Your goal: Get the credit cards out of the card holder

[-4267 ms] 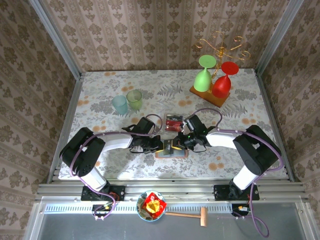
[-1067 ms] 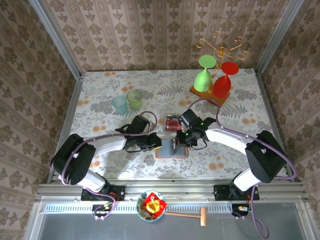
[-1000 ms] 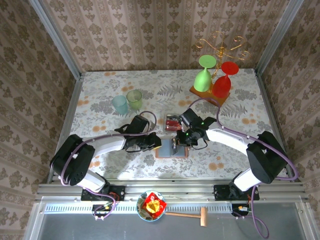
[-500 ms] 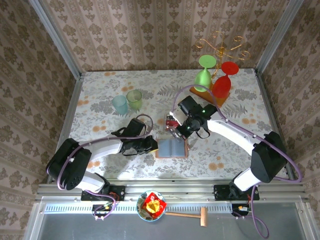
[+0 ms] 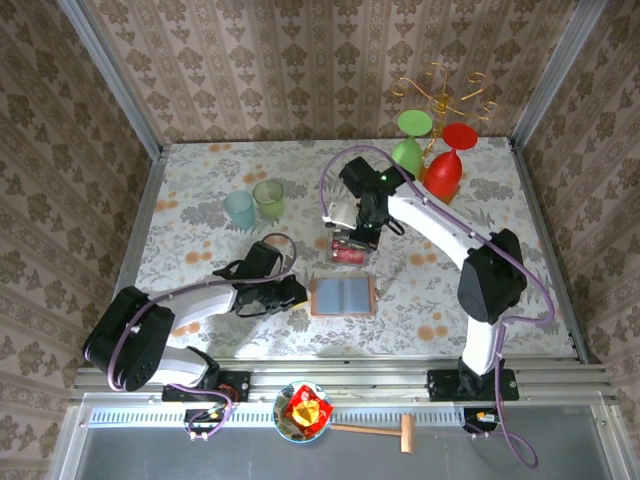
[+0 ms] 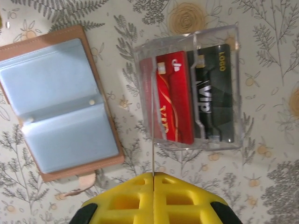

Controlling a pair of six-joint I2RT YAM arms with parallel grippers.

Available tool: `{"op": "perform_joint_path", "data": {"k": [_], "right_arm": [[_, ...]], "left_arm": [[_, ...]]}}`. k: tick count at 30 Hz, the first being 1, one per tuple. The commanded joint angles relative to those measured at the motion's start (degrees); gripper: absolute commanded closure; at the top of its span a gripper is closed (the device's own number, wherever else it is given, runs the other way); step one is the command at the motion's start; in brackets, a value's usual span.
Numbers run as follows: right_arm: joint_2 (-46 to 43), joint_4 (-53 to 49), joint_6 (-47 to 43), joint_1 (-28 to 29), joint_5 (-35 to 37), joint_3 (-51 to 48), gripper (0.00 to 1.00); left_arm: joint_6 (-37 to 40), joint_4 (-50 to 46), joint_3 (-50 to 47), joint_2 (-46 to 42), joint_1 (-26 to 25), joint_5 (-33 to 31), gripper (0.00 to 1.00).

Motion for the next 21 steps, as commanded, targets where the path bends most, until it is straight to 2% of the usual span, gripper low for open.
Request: {"op": "perform_joint_path", "data": {"k": [1,21], "right_arm": [[4.1,-7.9,-5.4,-1.1,0.9,6.0,1.0],[24.8,-22.5,-10.4,-4.1,-1.7,35.5,1.0]], "left_arm": [[0.9,-1.3,-0.8,-2.1,0.5,-1.0,0.88],[3.1,-5.7,1.4,-2.9,3.7,-0.4,0.88]]}}
